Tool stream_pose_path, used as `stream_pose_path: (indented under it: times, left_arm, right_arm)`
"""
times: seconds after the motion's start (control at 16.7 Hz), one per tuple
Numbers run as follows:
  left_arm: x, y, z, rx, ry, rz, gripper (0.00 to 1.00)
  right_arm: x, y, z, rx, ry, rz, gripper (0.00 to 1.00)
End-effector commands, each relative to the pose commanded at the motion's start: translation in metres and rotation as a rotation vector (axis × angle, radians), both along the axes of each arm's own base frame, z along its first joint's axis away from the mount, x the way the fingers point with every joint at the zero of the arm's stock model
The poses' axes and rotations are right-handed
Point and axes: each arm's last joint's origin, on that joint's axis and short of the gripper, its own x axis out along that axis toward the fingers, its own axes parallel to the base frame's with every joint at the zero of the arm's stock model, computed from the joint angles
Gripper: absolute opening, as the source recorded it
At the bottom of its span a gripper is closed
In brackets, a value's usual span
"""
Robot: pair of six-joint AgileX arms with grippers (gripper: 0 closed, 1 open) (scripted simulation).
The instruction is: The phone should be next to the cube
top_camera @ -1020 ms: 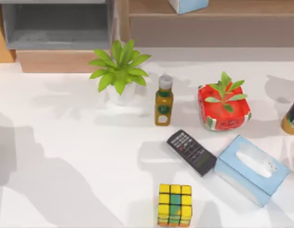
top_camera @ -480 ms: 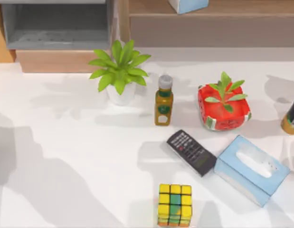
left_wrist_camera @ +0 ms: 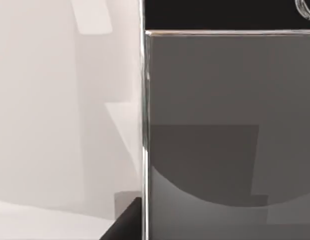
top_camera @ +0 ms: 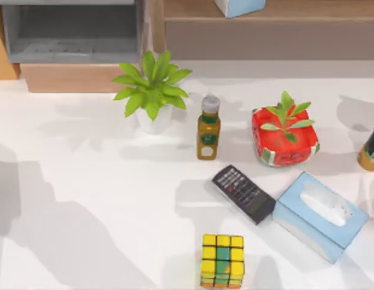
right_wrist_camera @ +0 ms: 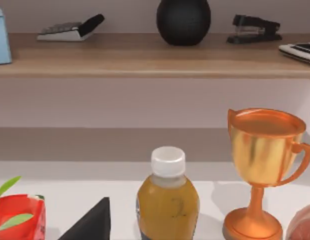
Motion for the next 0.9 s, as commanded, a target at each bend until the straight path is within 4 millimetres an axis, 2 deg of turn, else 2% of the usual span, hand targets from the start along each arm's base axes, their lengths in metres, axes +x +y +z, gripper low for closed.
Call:
stream_pose_path:
  times: [0.06, 0.12, 0.54, 0.9]
  left_arm:
    - [0.0, 0.0, 0.0, 0.0, 0.0, 0.0, 0.02]
    - [0.0, 0.0, 0.0, 0.0, 0.0, 0.0, 0.0]
    - [0.0, 0.0, 0.0, 0.0, 0.0, 0.0, 0.0]
    - [0.0, -0.001, 0.022, -0.005, -0.005, -0.001, 0.0]
  right_arm:
    - [0.0, 0.0, 0.0, 0.0, 0.0, 0.0, 1.0]
    - [0.0, 0.0, 0.0, 0.0, 0.0, 0.0, 1.0]
    - [0.0, 0.0, 0.0, 0.0, 0.0, 0.0, 1.0]
    - [0.0, 0.0, 0.0, 0.0, 0.0, 0.0, 1.0]
